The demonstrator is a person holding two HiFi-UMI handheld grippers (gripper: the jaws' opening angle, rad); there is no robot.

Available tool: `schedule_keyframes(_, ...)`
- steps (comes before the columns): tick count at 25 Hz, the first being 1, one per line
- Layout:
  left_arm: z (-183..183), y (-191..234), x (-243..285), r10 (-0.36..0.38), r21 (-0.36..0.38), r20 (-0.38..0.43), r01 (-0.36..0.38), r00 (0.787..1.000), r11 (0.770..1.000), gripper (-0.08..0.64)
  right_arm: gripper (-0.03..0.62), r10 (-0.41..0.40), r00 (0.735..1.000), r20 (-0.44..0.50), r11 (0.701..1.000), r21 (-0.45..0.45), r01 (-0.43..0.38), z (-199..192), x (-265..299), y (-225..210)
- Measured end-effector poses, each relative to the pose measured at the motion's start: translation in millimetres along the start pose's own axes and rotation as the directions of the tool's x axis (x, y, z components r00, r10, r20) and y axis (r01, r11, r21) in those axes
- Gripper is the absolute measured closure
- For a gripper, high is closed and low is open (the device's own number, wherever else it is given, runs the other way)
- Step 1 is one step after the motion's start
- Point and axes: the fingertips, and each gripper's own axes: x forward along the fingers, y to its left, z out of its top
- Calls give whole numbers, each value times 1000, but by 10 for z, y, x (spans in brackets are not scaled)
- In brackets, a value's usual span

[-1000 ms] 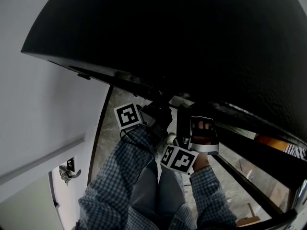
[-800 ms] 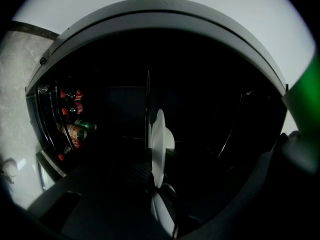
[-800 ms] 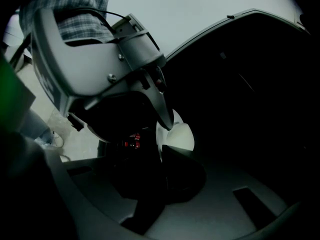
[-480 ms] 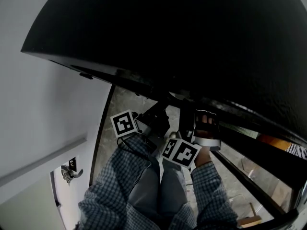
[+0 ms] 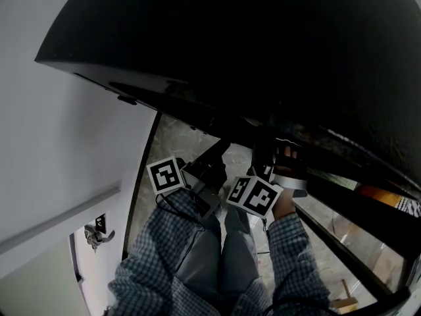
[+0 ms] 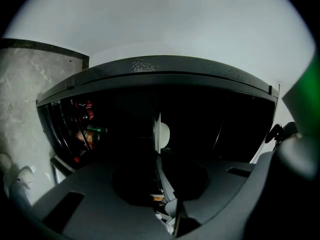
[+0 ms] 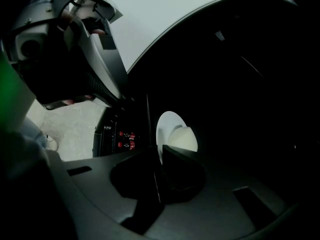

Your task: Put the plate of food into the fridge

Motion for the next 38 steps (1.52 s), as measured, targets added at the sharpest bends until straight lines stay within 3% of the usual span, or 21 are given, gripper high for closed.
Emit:
schedule_keyframes(4, -9, -27, -1, -4, 10, -7, 5, 1000, 1000, 512, 557, -9, 1000, 6, 999, 36, 9, 8, 14, -19)
schedule_keyframes(9, -40, -24, -40, -7, 16, -21, 7, 1000, 1000, 512, 552, 29, 998, 57, 981, 188, -39, 30, -34, -17)
schedule_keyframes(14, -57, -67, -51, -22, 35, -35, 24, 999, 999, 512, 552, -13, 996, 90, 966, 259, -11, 59, -149, -128)
schedule_keyframes(16, -69, -94, -53, -17, 55, -42, 19, 999, 998, 514, 552, -28, 995, 95, 952, 306, -2, 72, -235, -183)
schedule_keyframes(20, -91, -157, -125, 25, 116, -45, -19, 999, 993, 524, 586, 10, 988, 151, 918, 391, -69, 173, -449, -124)
schedule_keyframes(23, -88, -233, -224, 83, 182, -38, -75, 996, 980, 552, 586, 41, 980, 195, 866, 483, -133, 236, -618, -91)
schedule_keyframes(27, -159, -611, -262, 97, 385, -99, -51, 990, 921, 554, 586, 42, 973, 226, 825, 541, -161, 298, -843, -240)
schedule_keyframes(29, -227, -826, -299, 103, 459, -120, -37, 987, 888, 554, 586, 34, 967, 253, 779, 599, -184, 350, -997, -347)
schedule_keyframes(33, -323, -1177, -412, 133, 566, -122, -42, 984, 824, 554, 586, 14, 956, 294, 657, 718, -231, 370, -1337, -531)
schedule_keyframes(36, -369, -1406, -453, 147, 633, -126, -35, 981, 773, 554, 586, -3, 952, 307, 601, 761, -244, 327, -1550, -638)
schedule_keyframes(38, -369, -1544, -482, 153, 678, -118, -33, 981, 734, 554, 586, -6, 951, 311, 581, 775, -249, 304, -1664, -698)
